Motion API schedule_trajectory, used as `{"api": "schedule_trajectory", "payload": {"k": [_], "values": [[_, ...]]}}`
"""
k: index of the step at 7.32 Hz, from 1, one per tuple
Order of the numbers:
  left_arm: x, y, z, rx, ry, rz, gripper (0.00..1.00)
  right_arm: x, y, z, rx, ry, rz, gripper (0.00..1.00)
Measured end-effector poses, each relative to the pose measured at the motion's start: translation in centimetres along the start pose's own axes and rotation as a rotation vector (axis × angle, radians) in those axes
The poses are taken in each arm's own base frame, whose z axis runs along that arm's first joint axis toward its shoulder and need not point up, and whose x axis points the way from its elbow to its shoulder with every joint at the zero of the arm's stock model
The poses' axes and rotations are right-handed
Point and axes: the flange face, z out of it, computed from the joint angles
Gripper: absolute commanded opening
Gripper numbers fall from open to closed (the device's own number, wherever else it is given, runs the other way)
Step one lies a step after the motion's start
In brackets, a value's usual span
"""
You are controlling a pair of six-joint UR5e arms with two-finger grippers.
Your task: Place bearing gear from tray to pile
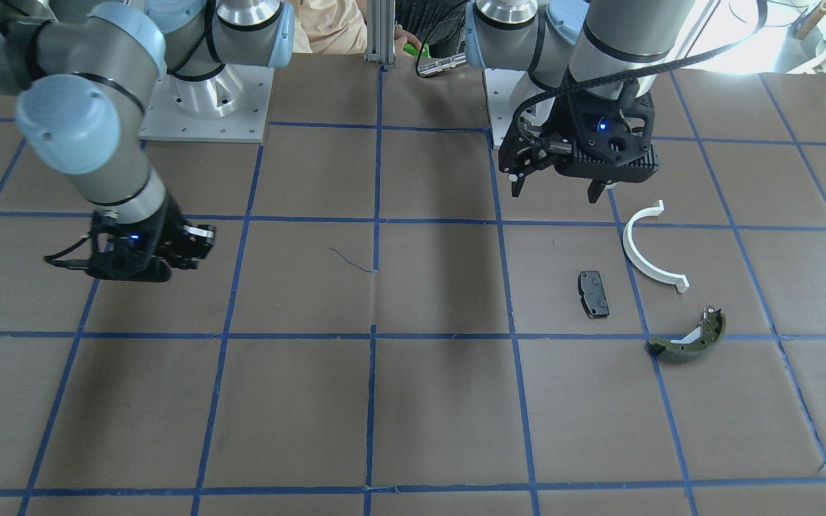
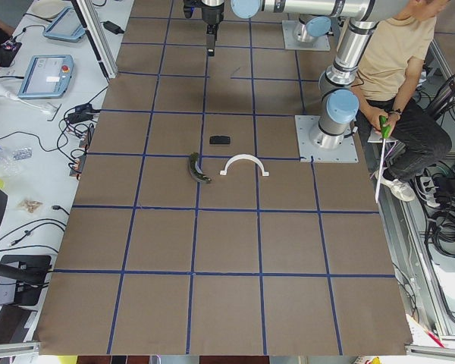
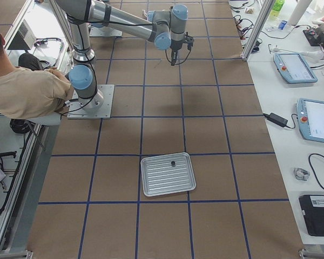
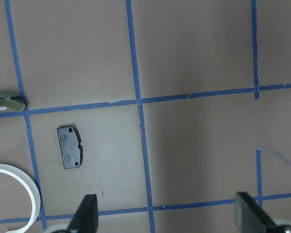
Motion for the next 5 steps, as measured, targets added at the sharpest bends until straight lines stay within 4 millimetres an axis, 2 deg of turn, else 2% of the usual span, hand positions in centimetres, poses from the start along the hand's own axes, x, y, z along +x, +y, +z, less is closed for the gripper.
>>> {"api": "schedule_trajectory", "payload": {"k": [2,4,5], "values": [[0.0,-0.1,0.0,0.015,0.000,0.011,1.00,-6.6,2.2,2.9,0.019,-0.033,-0.035,0.13],[0.1,-0.1,-0.2,0.032,-0.001,0.011,1.00,-10.4,3.6,5.8,0.030,-0.043,-0.026,0.22],[0.1,-0.2,-0.1,0.032,-0.001,0.009,1.00,-11.7,4.1,6.8,0.042,-0.050,-0.008,0.55]]}}
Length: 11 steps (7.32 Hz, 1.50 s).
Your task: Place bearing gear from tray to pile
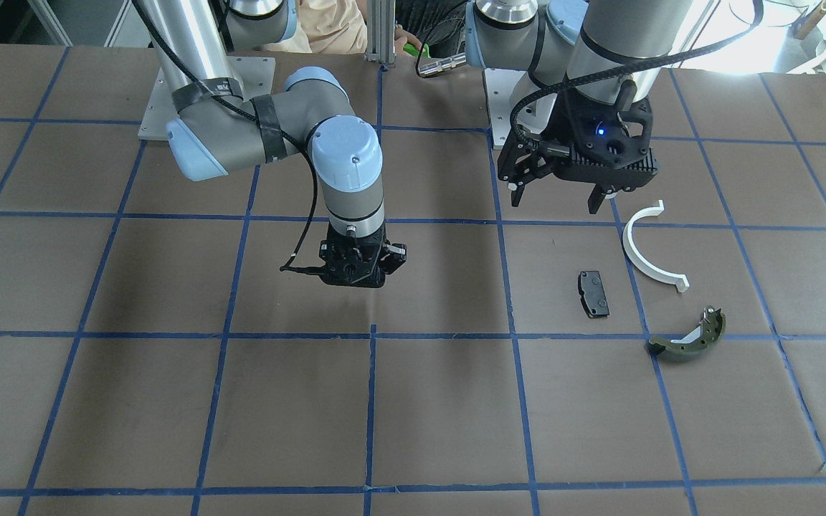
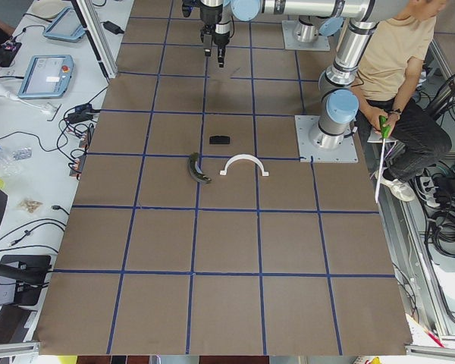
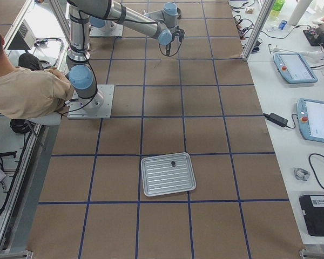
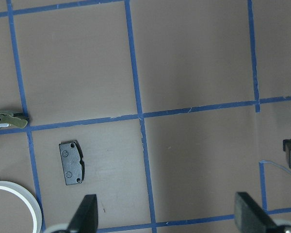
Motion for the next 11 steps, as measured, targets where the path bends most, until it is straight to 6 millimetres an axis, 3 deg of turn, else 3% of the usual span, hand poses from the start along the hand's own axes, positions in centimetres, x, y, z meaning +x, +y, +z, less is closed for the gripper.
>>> {"api": "schedule_trajectory", "payload": {"k": [1,3,5,6,8,11], "values": [[0.0,0.0,0.0,0.000,-0.001,-0.002,1.00,-0.9,0.4,0.6,0.010,-0.006,0.005,1.00],[0.1,0.0,0.2,-0.006,0.000,0.001,1.00,-1.5,0.5,0.6,0.023,-0.011,0.007,1.00],[0.3,0.5,0.7,-0.016,0.000,-0.036,1.00,0.1,-1.5,-1.4,0.054,0.000,0.002,1.00],[0.5,1.2,1.3,-0.028,0.001,-0.060,1.00,2.6,-3.2,-3.1,0.051,0.018,-0.021,1.00],[1.6,2.8,3.7,-0.070,0.008,-0.064,1.00,10.7,-6.6,-6.9,0.014,0.048,-0.103,1.00],[6.1,3.6,7.9,-0.096,0.015,0.041,1.00,23.6,-8.8,-11.5,-0.059,0.081,-0.231,1.00]]}}
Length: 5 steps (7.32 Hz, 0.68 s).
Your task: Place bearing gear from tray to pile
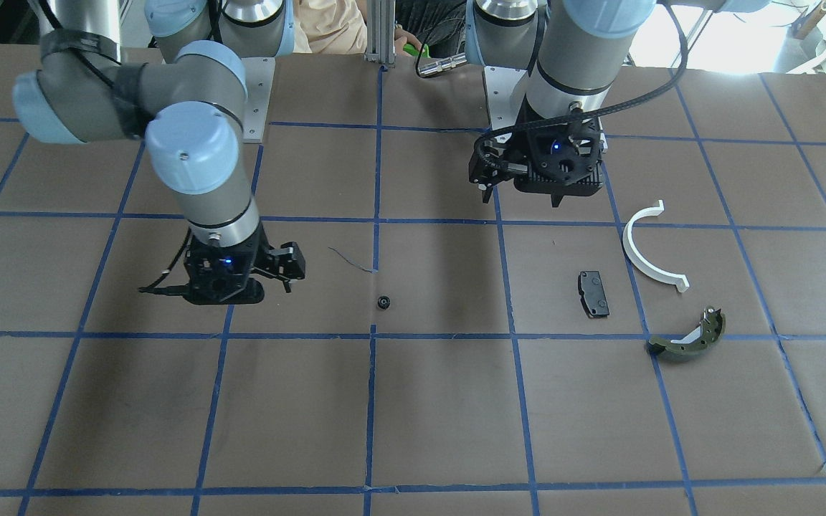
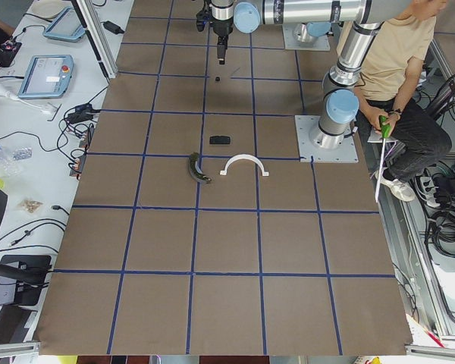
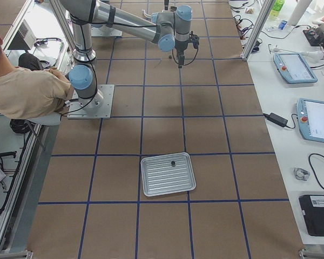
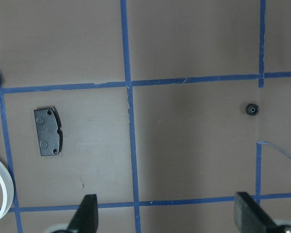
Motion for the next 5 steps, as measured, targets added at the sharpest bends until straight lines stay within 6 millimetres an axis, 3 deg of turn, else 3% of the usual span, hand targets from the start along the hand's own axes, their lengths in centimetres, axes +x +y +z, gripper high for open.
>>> {"api": "schedule_trajectory", "payload": {"k": [2,5], "values": [[2.7,-1.1,4.4,0.024,0.002,0.125,1.00,9.9,1.5,-1.2,-0.014,0.004,-0.004,1.00],[5.4,-4.3,13.1,0.056,0.031,0.240,1.00,25.5,5.3,-0.7,0.011,-0.001,0.091,1.00]]}}
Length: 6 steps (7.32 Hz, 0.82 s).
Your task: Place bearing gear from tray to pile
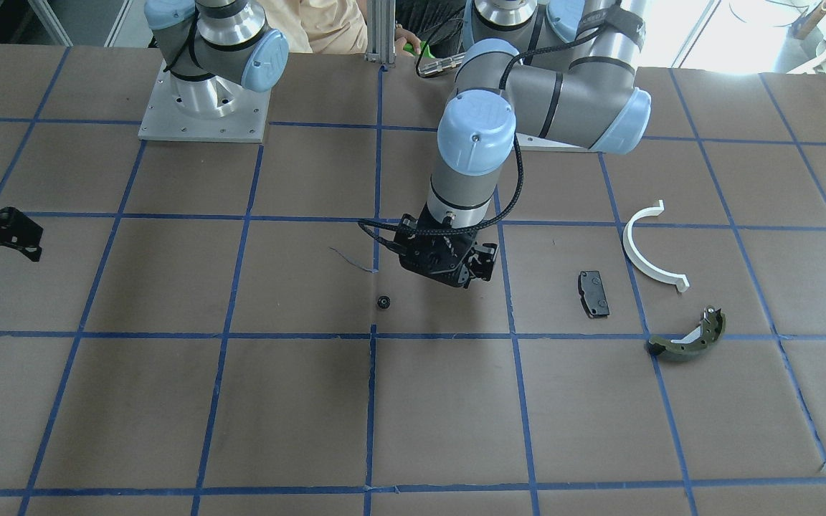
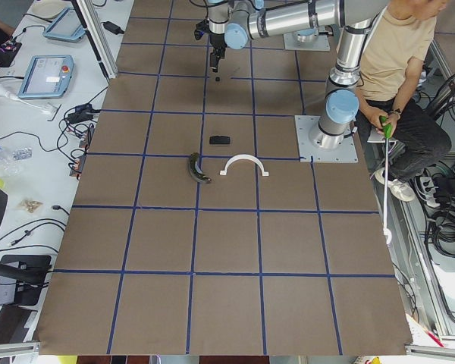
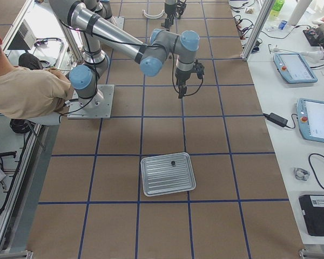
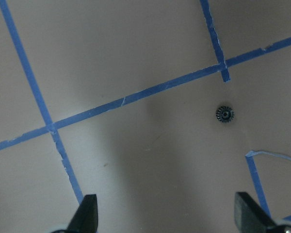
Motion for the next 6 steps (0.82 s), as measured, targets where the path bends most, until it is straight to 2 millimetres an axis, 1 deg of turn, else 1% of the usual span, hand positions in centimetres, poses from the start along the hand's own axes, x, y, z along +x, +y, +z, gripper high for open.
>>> {"api": "schedule_trajectory", "payload": {"k": [1,2,3,4,5,6], "values": [[1.1,-1.1,2.5,0.029,0.030,0.016,1.00,4.4,0.8,1.1,0.006,0.001,-0.001,1.00],[2.1,-1.8,4.5,0.046,0.049,0.027,1.00,9.0,1.8,2.9,0.010,0.000,-0.012,1.00],[3.2,-2.0,6.2,0.040,0.057,0.042,1.00,13.5,2.8,5.4,0.020,-0.007,-0.025,1.00],[4.1,-2.0,7.4,0.032,0.056,0.061,0.99,17.6,3.5,8.0,0.041,-0.008,-0.048,1.00],[4.6,-1.9,8.1,0.028,0.053,0.072,0.96,21.3,3.5,10.1,0.061,0.001,-0.086,0.97],[4.7,-1.8,8.6,0.022,0.052,0.075,0.96,24.3,2.8,11.7,0.071,0.005,-0.132,0.96]]}}
